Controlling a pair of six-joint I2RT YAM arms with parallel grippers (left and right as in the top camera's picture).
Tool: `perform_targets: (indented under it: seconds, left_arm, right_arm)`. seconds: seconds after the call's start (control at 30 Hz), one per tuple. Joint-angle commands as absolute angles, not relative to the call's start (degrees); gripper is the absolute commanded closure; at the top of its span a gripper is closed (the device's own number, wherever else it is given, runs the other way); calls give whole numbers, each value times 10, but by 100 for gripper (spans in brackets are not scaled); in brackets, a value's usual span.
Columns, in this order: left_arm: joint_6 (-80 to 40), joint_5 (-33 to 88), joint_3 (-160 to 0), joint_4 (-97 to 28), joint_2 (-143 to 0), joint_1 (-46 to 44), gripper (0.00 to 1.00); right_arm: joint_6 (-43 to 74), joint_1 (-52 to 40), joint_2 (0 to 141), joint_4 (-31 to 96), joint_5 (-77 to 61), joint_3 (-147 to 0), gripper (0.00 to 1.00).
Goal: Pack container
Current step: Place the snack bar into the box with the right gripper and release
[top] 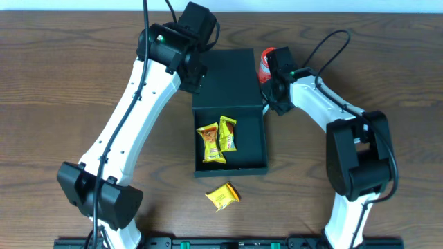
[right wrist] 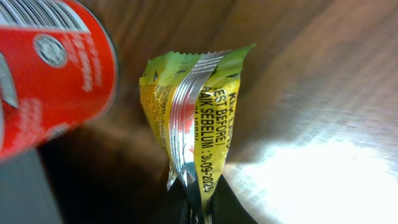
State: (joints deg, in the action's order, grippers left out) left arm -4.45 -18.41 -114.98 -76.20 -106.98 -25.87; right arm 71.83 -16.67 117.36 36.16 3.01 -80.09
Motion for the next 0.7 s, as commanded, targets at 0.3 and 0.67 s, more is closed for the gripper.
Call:
perform_targets:
  seconds: [0.3,0.67]
  left_arm:
    - [-54,-190,-1160,-749,-1066,-255,5]
    - [-53,-190,-1160,-691,-1066,-255,5]
  right_arm:
    - [569,-151,1063,462,88,-806,90]
    - [521,-162,973,550,-37,-806,90]
